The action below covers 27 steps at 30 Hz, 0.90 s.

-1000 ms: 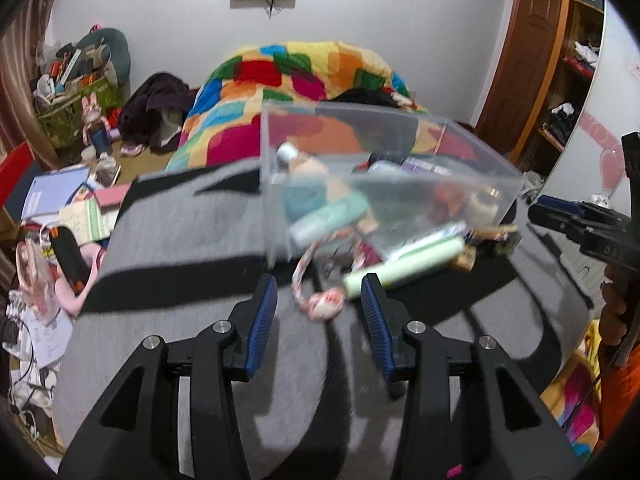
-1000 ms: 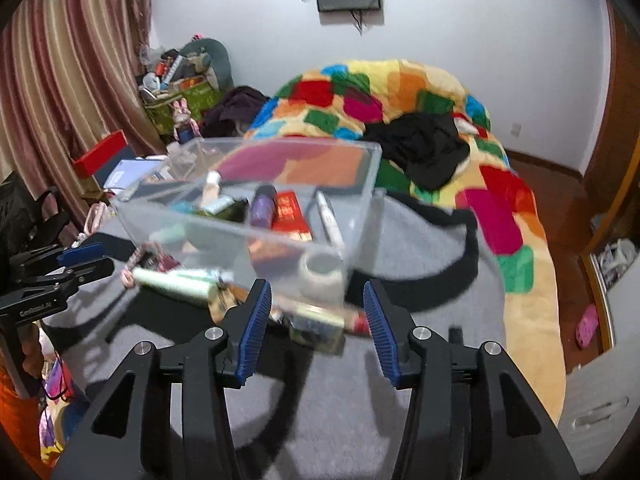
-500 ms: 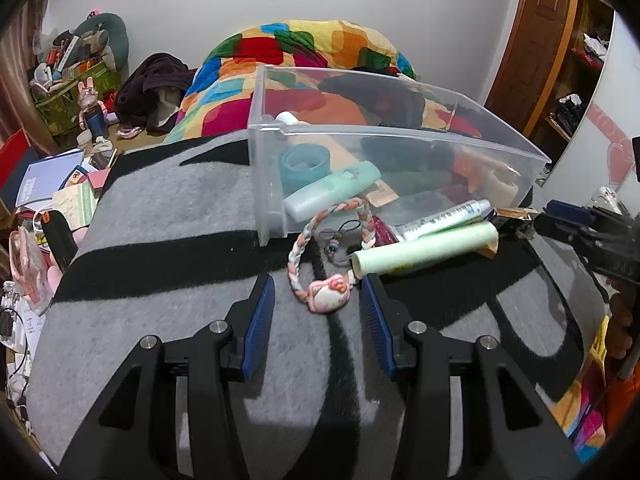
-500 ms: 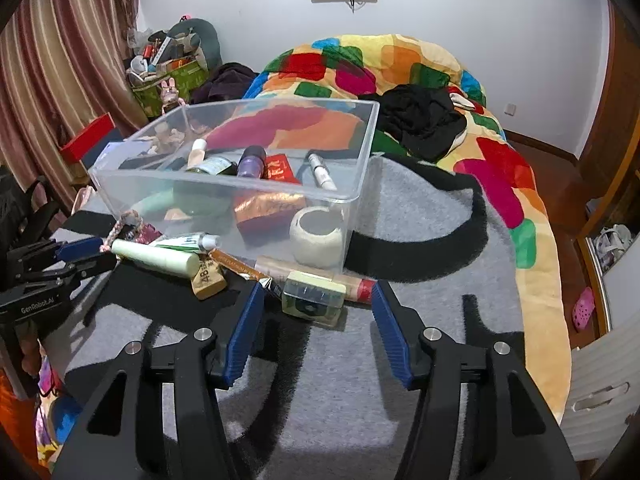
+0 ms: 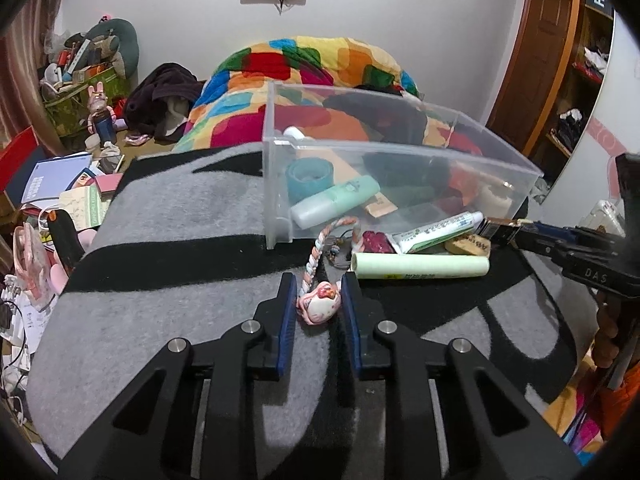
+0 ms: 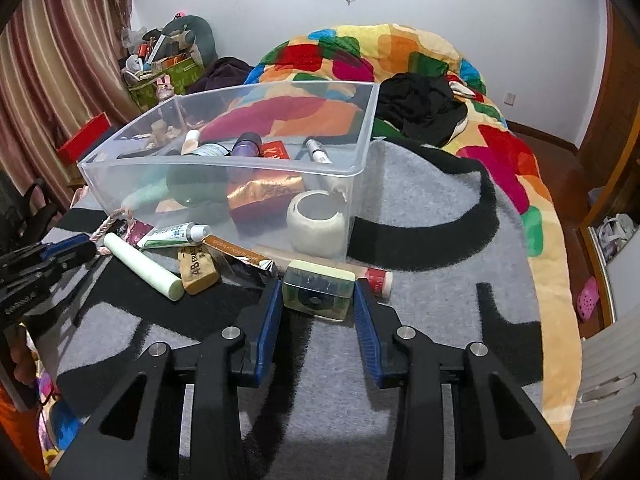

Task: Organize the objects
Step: 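Lower braided keychain with left gripper while right gripper lowers green-capped box, release both into box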

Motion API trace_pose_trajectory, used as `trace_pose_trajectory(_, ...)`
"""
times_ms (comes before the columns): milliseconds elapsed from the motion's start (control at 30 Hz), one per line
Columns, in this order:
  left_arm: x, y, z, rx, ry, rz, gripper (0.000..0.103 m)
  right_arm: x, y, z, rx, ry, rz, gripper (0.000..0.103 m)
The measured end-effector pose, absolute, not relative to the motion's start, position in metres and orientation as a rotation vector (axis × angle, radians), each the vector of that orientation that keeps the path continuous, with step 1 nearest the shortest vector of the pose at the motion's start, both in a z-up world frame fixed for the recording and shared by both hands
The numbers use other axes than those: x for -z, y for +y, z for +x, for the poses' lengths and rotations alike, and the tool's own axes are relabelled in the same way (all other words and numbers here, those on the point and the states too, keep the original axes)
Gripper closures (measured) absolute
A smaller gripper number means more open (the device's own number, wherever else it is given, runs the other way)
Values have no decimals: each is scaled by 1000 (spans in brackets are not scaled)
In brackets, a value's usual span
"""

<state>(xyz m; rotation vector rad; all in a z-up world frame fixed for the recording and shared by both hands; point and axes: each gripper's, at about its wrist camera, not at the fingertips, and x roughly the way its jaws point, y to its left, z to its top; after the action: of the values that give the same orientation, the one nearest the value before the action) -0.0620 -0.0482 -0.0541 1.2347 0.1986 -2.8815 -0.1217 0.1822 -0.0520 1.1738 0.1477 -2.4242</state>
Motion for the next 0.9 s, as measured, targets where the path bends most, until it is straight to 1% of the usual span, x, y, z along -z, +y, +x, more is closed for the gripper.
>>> trace_pose_trajectory(300, 21, -49, -42, 2937, 215, 1094, 81, 37, 193, -108, 2422, 81, 1128, 70)
trace_pose_trajectory(567, -9, -45, -34, 2993, 211, 967, 81, 7, 193, -99, 2437, 52, 1021, 70)
trace_pose_trajectory(900, -38, -45, -39, 3045, 239, 840, 81, -20, 175, -102, 2446, 69, 913, 70)
